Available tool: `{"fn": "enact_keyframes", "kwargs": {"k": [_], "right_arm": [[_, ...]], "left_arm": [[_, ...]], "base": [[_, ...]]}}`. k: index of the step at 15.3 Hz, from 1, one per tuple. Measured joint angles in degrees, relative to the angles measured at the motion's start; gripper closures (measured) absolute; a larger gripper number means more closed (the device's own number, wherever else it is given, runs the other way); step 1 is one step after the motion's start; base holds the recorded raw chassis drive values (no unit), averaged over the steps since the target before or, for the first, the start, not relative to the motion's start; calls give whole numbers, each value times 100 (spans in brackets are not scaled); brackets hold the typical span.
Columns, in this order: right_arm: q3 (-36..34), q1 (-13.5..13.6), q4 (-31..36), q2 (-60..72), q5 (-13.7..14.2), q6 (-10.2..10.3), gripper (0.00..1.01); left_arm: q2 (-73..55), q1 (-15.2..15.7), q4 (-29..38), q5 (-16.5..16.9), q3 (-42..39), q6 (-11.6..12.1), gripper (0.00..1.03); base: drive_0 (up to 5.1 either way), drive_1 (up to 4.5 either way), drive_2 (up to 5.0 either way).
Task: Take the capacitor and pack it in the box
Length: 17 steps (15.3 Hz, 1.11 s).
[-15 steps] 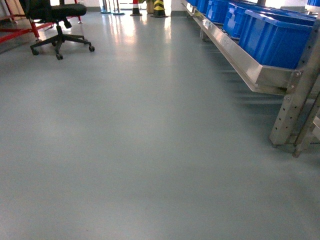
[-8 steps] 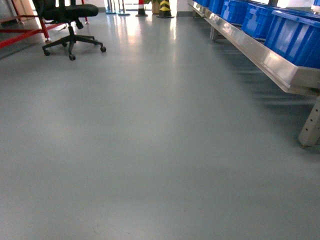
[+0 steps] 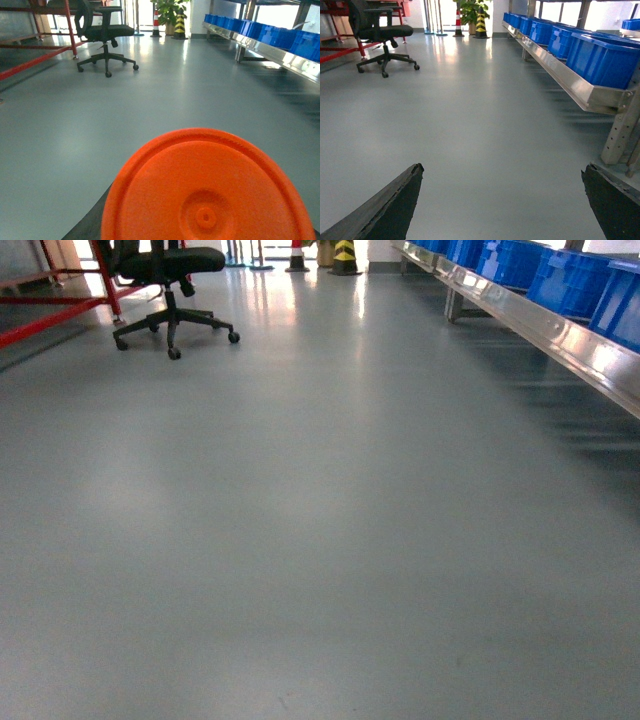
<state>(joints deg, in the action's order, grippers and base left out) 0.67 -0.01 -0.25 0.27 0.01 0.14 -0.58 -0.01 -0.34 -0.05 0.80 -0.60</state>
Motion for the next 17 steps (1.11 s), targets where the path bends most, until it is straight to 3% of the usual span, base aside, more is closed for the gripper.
{"fn": "enact_keyframes", "kwargs": {"k": [17], "right_arm": [[0,0,-15,0,-2,0,3]], "left_arm": [[0,0,4,-4,0,0,59]], "base": [[-505,240,240]]}}
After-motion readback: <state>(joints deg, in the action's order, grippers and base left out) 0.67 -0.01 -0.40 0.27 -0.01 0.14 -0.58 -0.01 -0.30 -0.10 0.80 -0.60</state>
